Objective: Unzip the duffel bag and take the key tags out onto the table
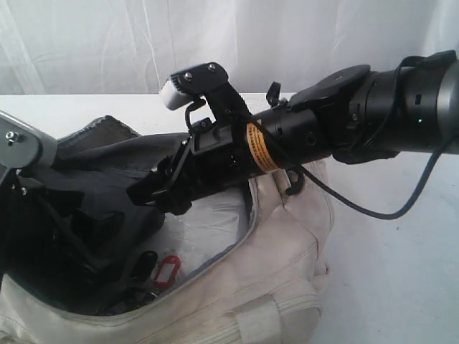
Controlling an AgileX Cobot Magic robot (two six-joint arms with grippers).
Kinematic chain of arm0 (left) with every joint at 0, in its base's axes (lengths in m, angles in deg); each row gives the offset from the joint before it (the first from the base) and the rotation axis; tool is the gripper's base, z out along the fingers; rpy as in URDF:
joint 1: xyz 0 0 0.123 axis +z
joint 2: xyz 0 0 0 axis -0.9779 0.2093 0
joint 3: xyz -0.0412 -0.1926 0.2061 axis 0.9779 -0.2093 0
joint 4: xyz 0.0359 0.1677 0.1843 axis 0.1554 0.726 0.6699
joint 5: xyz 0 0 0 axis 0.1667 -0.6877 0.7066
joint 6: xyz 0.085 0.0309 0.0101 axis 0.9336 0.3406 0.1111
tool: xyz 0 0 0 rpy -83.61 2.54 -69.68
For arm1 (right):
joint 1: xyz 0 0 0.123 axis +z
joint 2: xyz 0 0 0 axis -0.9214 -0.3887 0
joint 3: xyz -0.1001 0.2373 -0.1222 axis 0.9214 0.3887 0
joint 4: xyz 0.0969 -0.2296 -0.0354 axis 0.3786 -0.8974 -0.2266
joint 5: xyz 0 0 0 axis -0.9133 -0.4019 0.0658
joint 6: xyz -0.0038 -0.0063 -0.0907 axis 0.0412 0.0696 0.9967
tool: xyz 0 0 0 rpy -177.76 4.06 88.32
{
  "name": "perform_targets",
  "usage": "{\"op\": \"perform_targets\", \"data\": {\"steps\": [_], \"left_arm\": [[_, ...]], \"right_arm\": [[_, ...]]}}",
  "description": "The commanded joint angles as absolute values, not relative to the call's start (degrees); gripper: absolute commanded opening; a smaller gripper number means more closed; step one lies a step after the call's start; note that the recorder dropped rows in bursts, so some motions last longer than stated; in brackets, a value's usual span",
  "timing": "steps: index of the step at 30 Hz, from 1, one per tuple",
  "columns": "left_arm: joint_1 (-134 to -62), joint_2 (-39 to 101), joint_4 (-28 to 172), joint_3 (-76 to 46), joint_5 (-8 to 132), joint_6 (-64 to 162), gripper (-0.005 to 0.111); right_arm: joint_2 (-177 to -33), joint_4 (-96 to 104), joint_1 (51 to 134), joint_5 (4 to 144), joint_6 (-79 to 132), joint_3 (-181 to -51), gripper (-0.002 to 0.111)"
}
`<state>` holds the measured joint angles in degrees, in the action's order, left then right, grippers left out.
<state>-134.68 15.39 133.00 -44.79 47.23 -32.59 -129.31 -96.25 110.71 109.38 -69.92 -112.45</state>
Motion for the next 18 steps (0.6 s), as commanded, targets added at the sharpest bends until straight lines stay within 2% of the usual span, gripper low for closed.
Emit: {"op": "perform_targets", "data": {"steps": [1,4,12,18], "left_arm": [[-134.6,17.0,132.0,-44.9,37.6,-32.8,0.06],[-134.6,17.2,130.0,-44.9,33.0,-32.8,0.055],[-134.6,17.5,126.9,-44.9,19.3,-32.7,0.033],[-134.6,17.5,123.6,-44.9,19.7,-32.3,0.033]], "right_arm": [[-128.7,-96.1,110.4,111.0,-70.2,-107.5,0.063],[-128.7,-96.1,110.4,115.8,-70.2,-104.4,0.06],[-128.7,-96.1,110.4,131.8,-70.1,-99.1,0.057],[-128.7,-96.1,110.4,134.2,-67.1,-93.7,0.057]]}}
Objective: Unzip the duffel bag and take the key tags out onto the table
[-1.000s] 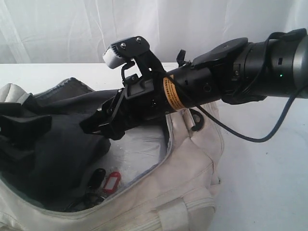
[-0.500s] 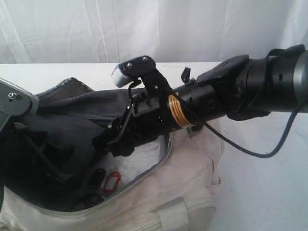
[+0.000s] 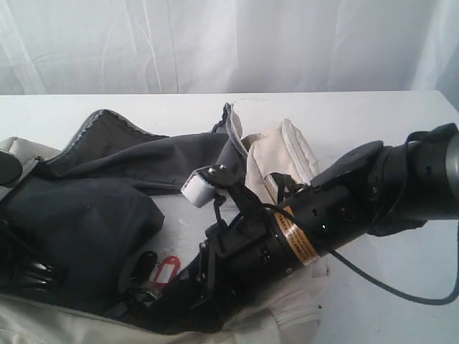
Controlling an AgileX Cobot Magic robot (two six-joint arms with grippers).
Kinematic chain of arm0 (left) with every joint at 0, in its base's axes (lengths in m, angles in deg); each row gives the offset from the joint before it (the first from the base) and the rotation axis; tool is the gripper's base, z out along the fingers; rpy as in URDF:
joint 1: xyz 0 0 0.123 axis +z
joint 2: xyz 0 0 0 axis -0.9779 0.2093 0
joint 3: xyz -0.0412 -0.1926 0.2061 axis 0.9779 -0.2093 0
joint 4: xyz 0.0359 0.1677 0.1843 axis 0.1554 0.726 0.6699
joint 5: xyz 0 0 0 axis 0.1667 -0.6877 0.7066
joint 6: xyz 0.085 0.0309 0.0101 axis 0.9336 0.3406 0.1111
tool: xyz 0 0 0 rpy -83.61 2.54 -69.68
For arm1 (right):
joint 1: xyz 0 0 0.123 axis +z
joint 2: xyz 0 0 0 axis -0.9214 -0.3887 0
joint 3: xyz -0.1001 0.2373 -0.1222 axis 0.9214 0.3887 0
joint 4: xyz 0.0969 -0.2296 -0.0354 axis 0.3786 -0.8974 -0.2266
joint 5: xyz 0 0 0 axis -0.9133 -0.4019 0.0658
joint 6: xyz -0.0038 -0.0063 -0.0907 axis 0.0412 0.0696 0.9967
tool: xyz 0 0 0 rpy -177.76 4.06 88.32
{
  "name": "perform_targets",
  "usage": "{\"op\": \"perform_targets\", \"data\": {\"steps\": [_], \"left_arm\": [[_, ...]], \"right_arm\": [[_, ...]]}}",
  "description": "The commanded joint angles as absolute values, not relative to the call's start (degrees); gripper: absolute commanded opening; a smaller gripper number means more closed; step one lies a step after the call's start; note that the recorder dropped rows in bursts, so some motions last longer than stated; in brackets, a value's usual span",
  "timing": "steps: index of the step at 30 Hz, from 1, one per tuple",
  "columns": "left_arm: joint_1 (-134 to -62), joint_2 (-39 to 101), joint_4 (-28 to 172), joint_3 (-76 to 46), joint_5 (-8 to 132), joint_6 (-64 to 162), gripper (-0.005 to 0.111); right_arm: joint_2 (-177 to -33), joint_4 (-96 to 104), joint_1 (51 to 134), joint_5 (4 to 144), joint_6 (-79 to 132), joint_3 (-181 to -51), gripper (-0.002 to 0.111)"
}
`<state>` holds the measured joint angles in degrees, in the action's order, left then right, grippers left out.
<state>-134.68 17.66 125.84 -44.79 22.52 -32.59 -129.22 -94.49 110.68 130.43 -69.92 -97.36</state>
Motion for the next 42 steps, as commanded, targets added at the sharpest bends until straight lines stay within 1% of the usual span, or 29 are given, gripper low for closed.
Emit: {"op": "perform_targets", "data": {"steps": [1,3,5,10,15,19,21,25,28,30,36,42], "left_arm": [[-134.6,17.5,123.4,-44.9,20.6,-32.0,0.033],[-134.6,17.5,123.3,-44.9,22.0,-31.1,0.033],[-134.6,17.5,123.3,-44.9,23.0,-30.9,0.033],[-134.6,17.5,123.3,-44.9,23.2,-30.9,0.033],[-134.6,17.5,123.3,-44.9,23.2,-30.9,0.033],[-134.6,17.5,123.3,-44.9,23.2,-31.0,0.033],[-134.6,17.5,123.3,-44.9,23.7,-31.0,0.033],[-134.6,17.5,123.2,-44.9,24.7,-31.0,0.033],[-134.6,17.5,123.2,-44.9,25.8,-31.0,0.033],[-134.6,17.5,123.2,-44.9,26.7,-31.0,0.033],[-134.6,17.5,123.2,-44.9,27.8,-31.1,0.033],[-134.6,17.5,123.1,-44.9,27.8,-31.1,0.033]], "right_arm": [[-128.7,-96.1,110.4,135.2,-63.6,-92.7,0.057],[-128.7,-96.1,110.4,136.9,-56.9,-91.3,0.057],[-128.7,-96.1,110.4,135.5,-53.6,-90.7,0.057],[-128.5,-96.1,110.4,128.0,-50.9,-90.6,0.057],[-128.1,-96.1,110.4,125.6,-49.0,-90.7,0.057],[-127.9,-96.1,110.4,120.9,-50.7,-90.7,0.057],[-127.9,-96.1,110.5,120.8,-51.3,-90.7,0.057],[-127.9,-92.9,110.6,125.9,-51.5,-90.7,0.057],[-127.9,-89.3,111.1,124.3,-51.5,-90.7,0.057],[-127.9,-87.8,112.1,121.8,-51.5,-90.7,0.057],[-127.9,-86.9,117.0,120.5,-50.9,-90.7,0.057],[-129.1,-83.1,121.9,107.9,-50.5,-90.8,0.057]]}}
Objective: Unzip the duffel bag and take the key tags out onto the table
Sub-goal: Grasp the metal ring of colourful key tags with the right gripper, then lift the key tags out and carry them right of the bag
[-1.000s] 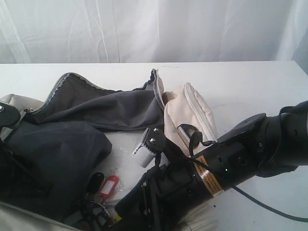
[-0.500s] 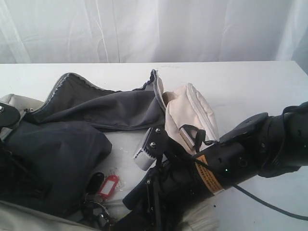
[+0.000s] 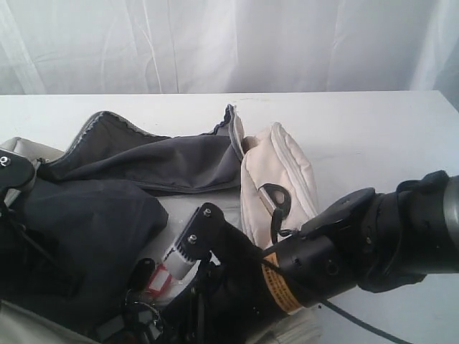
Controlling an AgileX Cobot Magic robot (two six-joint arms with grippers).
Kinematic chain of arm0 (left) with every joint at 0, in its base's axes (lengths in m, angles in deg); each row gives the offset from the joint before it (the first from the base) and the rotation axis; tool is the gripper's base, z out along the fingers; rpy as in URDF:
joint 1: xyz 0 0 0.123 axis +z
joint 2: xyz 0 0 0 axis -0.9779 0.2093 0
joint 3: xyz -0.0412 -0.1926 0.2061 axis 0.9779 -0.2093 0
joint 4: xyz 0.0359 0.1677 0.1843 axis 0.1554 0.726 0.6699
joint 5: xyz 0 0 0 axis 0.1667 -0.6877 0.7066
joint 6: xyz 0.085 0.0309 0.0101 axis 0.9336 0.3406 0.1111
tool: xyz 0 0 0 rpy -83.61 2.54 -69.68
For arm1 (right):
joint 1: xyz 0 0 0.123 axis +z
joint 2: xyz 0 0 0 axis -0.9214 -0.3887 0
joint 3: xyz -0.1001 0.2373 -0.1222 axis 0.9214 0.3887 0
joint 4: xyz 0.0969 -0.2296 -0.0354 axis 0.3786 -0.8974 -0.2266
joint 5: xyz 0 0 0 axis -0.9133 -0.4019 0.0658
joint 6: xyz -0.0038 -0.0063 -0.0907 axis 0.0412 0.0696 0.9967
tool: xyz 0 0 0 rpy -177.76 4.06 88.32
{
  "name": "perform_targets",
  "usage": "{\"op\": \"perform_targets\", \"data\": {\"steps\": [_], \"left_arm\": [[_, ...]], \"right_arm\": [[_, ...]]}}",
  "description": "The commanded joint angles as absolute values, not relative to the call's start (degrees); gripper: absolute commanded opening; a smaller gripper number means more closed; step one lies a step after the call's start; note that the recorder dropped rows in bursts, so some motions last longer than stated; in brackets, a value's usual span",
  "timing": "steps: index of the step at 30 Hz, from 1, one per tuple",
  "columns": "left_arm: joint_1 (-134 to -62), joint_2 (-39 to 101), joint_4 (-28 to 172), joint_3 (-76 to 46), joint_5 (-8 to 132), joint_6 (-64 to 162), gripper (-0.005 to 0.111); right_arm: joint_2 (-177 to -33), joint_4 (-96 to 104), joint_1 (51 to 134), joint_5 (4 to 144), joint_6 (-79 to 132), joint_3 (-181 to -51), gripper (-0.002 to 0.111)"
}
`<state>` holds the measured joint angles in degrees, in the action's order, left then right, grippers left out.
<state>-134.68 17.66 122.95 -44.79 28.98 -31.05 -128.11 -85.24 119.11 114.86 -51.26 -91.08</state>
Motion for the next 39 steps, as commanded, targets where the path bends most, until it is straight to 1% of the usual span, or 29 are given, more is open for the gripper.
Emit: {"op": "perform_targets", "data": {"steps": [1,7,9,12,14,18,21,28,39], "left_arm": [[-134.6,17.5,123.1,-44.9,27.8,-31.1,0.033],[-134.6,17.5,123.0,-44.9,27.8,-31.1,0.033],[-134.6,17.5,122.8,-44.9,27.8,-31.1,0.033],[-134.6,17.5,122.6,-44.9,27.8,-31.1,0.033],[-134.6,17.5,122.1,-44.9,27.8,-31.1,0.033],[-134.6,17.5,121.6,-44.9,27.8,-30.9,0.033],[-134.6,17.5,121.6,-44.9,27.8,-30.9,0.033],[-134.6,17.5,121.6,-44.9,27.8,-30.9,0.033],[-134.6,17.5,121.6,-44.9,28.4,-31.2,0.033]], "right_arm": [[-129.4,-82.0,122.6,106.0,-50.5,-90.9,0.057],[-132.3,-78.2,123.9,103.8,-50.5,-92.7,0.057],[-133.8,-78.2,124.2,102.8,-50.5,-93.4,0.052],[-135.2,-78.2,124.4,102.2,-50.5,-94.5,0.038],[-135.4,-78.2,124.4,102.6,-50.5,-94.8,0.024],[-132.7,-78.3,124.4,105.7,-50.5,-95.8,0.0],[-128.6,-79.2,124.4,106.8,-50.5,-96.4,0.0],[-117.0,-82.1,124.2,102.3,-53.2,-96.7,0.0],[-100.6,-82.1,124.2,78.8,-54.4,-96.7,0.0]]}}
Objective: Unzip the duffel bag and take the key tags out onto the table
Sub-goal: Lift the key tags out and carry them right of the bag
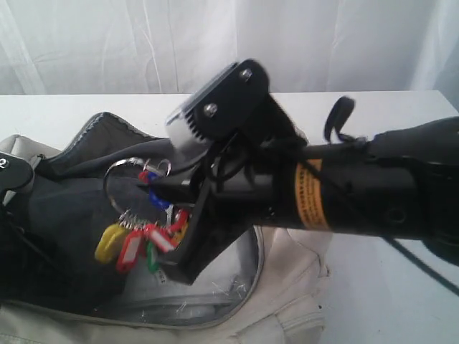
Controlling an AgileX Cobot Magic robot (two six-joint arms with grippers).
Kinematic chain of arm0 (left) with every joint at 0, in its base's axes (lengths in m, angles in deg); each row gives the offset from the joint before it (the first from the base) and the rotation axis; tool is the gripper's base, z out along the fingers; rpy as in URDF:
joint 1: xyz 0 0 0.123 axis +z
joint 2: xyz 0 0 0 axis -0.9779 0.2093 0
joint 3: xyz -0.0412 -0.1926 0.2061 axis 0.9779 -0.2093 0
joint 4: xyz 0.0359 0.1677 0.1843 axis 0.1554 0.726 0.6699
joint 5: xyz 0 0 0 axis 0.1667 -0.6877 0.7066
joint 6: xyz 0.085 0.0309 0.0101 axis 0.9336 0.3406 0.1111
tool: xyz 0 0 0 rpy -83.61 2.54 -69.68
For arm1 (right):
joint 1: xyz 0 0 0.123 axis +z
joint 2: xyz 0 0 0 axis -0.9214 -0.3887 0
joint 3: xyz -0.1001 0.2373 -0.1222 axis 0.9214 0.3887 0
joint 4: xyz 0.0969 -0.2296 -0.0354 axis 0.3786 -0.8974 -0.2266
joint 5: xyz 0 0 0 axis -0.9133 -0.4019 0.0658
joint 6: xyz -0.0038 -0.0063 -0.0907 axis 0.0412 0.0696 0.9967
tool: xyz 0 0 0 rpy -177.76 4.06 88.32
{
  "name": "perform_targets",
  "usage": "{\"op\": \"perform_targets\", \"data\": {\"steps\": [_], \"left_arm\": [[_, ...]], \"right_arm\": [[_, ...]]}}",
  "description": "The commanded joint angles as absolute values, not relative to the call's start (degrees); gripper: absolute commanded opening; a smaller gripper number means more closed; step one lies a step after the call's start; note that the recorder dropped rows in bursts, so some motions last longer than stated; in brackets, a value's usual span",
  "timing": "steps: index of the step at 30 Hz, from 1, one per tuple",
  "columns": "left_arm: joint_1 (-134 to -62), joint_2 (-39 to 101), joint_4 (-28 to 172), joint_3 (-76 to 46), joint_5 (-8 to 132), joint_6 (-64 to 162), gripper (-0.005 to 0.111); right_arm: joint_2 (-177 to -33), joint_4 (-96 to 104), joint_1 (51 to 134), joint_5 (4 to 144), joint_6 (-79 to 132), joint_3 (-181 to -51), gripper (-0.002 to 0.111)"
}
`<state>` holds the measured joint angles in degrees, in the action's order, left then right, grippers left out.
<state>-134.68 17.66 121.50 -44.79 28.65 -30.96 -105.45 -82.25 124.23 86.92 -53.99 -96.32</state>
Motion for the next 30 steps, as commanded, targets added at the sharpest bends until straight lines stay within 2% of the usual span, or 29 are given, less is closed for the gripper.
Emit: {"op": "perform_targets", "data": {"steps": [1,12,17,23,27,30], "left_arm": [[-134.6,17.5,121.7,-44.9,28.7,-31.2,0.033],[-134.6,16.9,123.4,-44.8,36.0,-31.2,0.043],[-134.6,13.5,128.2,-44.8,42.2,-35.5,0.044],[-134.6,5.1,144.3,-42.7,48.8,-45.1,0.044],[-134.6,-1.6,145.2,-40.2,41.6,-44.0,0.044],[-134.6,-8.2,144.8,-39.8,33.4,-42.3,0.044]], "right_arm": [[-99.1,-82.0,124.2,76.8,-54.4,-96.7,0.0],[-83.2,-75.6,124.2,42.7,-54.1,-96.7,0.0],[-78.1,-67.6,124.2,25.9,-53.7,-95.7,0.0],[-75.9,-63.5,124.2,19.9,-51.3,-90.0,0.0],[-76.3,-63.6,124.2,15.5,-52.4,-82.4,0.0],[-76.3,-65.3,124.2,18.3,-66.1,-75.7,0.0]]}}
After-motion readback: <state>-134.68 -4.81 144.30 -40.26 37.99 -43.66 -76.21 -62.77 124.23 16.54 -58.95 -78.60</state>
